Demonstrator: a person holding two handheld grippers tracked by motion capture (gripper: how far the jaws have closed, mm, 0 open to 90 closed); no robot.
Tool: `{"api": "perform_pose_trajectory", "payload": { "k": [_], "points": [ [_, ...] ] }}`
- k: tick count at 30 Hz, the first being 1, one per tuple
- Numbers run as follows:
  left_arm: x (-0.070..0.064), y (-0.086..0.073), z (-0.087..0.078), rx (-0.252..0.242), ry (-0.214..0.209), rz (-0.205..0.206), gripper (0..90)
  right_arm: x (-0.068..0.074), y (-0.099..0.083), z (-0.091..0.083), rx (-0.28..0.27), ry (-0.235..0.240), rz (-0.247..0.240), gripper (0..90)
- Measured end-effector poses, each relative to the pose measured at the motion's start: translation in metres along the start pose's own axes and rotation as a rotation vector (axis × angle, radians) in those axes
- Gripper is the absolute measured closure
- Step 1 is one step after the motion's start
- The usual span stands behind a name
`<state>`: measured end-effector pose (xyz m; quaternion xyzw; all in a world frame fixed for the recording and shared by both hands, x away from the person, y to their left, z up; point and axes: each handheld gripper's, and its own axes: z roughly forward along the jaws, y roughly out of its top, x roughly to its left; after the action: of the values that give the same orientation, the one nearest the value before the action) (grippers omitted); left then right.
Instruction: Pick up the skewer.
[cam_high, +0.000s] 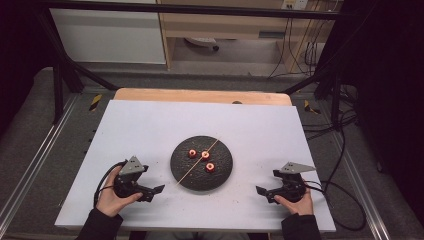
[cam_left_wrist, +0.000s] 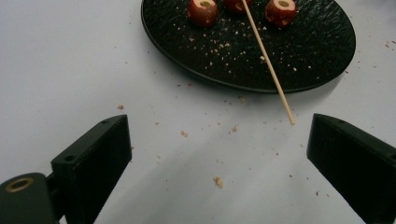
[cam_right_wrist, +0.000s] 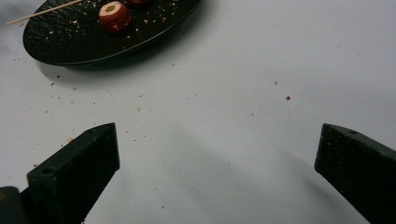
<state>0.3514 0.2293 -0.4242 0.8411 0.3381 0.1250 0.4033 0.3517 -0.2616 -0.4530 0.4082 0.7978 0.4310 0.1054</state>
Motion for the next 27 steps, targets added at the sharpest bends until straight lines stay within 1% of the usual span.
{"api": "perform_pose_trajectory", "payload": {
  "k": [3,6,8,14,16,22,25,27],
  "points": [
    [-0.002,0.006,0.002,0.007,0.001,0.003,6.6,0.0,0.0,0.0,0.001,0.0,0.002,0.7],
    [-0.005,0.015,0.005,0.014,-0.002,-0.007,7.1,0.0,0.0,0.0,0.002,-0.001,0.001,0.7],
    [-0.005,0.017,0.007,0.016,-0.003,-0.009,7.5,0.0,0.0,0.0,0.002,-0.002,0.002,0.7],
    [-0.011,0.03,0.015,0.034,-0.009,-0.005,8.5,0.0,0.0,0.0,0.003,-0.001,0.001,0.7],
    [-0.014,0.036,0.02,0.046,-0.011,-0.007,9.0,0.0,0.0,0.0,0.004,-0.002,0.002,0.7],
    [-0.017,0.045,0.029,0.068,-0.013,-0.007,11.8,0.0,0.0,0.0,0.004,-0.002,0.001,0.7],
    [-0.02,0.051,0.036,0.081,-0.004,0.003,14.4,0.0,0.0,0.0,0.005,-0.002,0.001,0.7],
    [-0.024,0.056,0.043,0.097,-0.009,0.009,16.0,0.0,0.0,0.0,0.004,-0.002,0.0,0.7]
  ]
}}
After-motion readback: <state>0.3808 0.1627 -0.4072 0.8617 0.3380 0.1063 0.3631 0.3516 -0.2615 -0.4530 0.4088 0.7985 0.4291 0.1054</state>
